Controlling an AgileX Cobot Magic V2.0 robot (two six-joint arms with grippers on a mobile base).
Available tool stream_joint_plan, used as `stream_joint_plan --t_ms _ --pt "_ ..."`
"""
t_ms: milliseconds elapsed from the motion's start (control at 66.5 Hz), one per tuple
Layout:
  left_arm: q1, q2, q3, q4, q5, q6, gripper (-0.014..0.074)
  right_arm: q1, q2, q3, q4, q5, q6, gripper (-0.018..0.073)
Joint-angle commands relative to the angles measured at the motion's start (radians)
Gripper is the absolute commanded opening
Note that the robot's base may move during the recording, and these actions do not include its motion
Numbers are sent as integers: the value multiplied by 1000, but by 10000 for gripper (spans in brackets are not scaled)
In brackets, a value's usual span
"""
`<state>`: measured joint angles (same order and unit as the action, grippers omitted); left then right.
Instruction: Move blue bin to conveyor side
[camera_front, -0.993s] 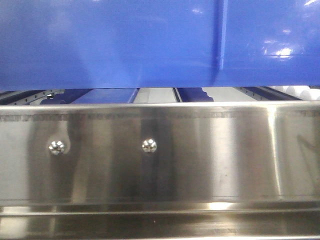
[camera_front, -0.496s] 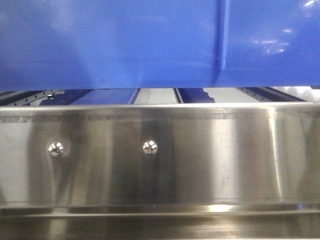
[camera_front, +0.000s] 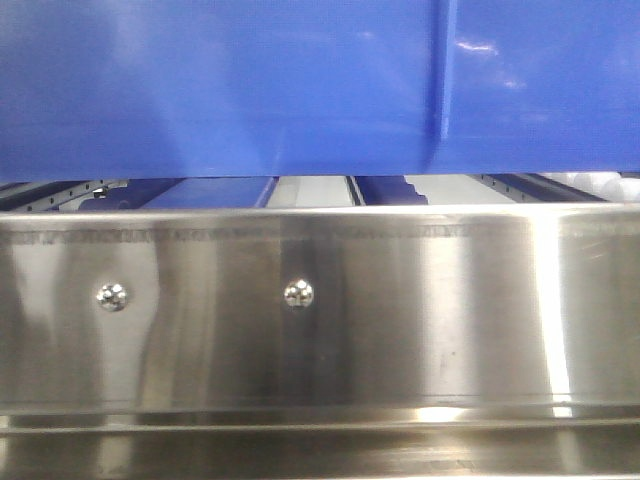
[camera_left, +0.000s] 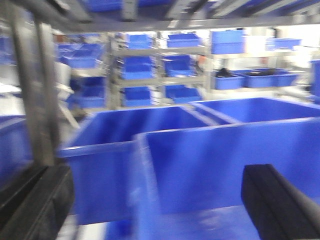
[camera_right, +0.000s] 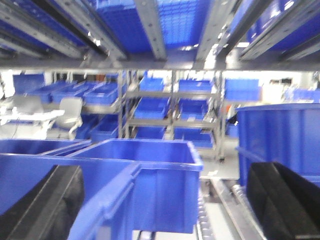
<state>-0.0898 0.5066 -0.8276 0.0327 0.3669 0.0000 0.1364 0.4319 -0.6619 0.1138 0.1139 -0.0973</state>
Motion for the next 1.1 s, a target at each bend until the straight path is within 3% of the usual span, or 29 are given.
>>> stream_joint_plan --t_ms 0,181,286,376,587,752,872,1083 --pt "-13 71 -89 -61 62 0 589 28 91 -104 1 60 1 559" --pt "-13 223 -286 -60 246 0 586 122 264 -327 1 253 1 559" --pt "-13 301 -391 -48 324 -63 562 180 341 -432 1 322 1 559" --pt "-13 368 -478 -46 418 -66 556 217 419 -546 1 459 1 559" --pt "-9 510 -644 -46 560 -66 556 228 623 -832 -10 828 63 559" --pt "73 565 -685 -55 656 -64 556 226 748 -1001 -125 1097 185 559" --pt "116 591 -685 -59 697 -32 556 226 812 -1071 -149 1107 216 559" --pt "118 646 -701 -54 727 -23 556 226 870 -1071 -152 1107 245 559"
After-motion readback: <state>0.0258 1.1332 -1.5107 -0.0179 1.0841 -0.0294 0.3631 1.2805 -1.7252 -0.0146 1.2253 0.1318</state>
